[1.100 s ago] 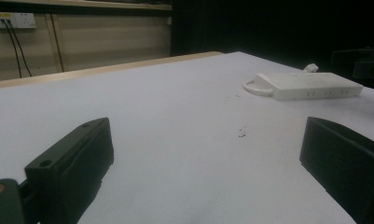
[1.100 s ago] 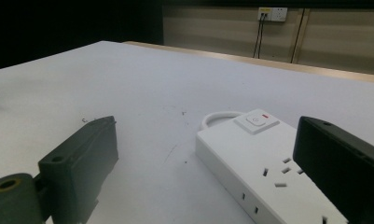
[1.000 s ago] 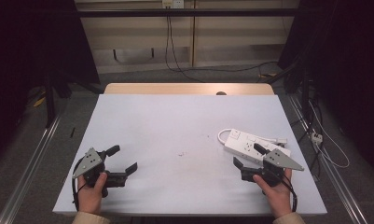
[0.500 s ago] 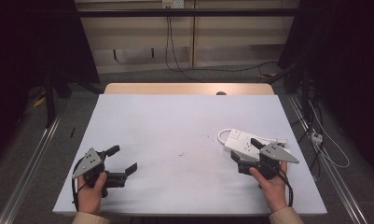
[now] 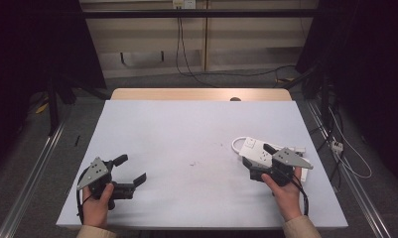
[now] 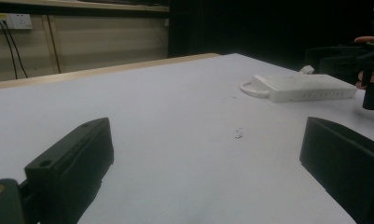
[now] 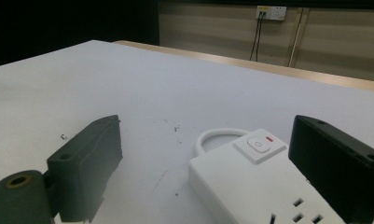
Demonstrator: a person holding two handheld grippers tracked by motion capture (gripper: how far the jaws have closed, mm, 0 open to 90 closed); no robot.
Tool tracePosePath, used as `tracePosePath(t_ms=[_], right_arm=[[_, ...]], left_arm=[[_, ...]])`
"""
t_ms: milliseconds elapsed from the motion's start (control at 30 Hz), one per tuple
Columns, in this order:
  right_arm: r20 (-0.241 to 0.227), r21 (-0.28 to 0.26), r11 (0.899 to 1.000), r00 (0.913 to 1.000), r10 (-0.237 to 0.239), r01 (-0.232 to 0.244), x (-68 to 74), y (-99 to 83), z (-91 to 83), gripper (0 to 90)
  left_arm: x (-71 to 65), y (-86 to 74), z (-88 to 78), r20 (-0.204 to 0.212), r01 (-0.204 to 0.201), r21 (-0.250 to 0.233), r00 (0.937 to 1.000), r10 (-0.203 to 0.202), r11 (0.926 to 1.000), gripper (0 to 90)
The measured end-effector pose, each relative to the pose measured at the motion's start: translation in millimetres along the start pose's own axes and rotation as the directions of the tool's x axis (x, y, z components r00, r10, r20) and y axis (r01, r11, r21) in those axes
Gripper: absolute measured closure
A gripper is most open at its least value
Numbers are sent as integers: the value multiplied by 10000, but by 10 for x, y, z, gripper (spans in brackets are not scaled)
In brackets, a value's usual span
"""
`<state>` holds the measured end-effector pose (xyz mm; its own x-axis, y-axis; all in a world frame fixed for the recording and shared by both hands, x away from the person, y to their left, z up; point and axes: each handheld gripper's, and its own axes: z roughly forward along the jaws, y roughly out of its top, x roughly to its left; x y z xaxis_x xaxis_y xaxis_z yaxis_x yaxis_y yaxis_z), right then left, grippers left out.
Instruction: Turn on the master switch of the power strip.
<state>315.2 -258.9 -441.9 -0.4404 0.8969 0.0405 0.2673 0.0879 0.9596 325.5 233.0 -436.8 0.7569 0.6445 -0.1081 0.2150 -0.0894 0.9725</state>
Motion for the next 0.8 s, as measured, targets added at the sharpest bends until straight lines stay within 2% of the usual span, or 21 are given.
tracePosePath(t_ms=[400,800], right_arm=[[33,-60,9999,10000,94,-93,-9,32,63,102],[58,95,9999,9999,95,-95,-12,56,126,109]], left_arm=[[-4,2,2,40,12,-74,10000,-12,10000,24],[-10,6,4,70,40,-118,10000,-39,9999,24]])
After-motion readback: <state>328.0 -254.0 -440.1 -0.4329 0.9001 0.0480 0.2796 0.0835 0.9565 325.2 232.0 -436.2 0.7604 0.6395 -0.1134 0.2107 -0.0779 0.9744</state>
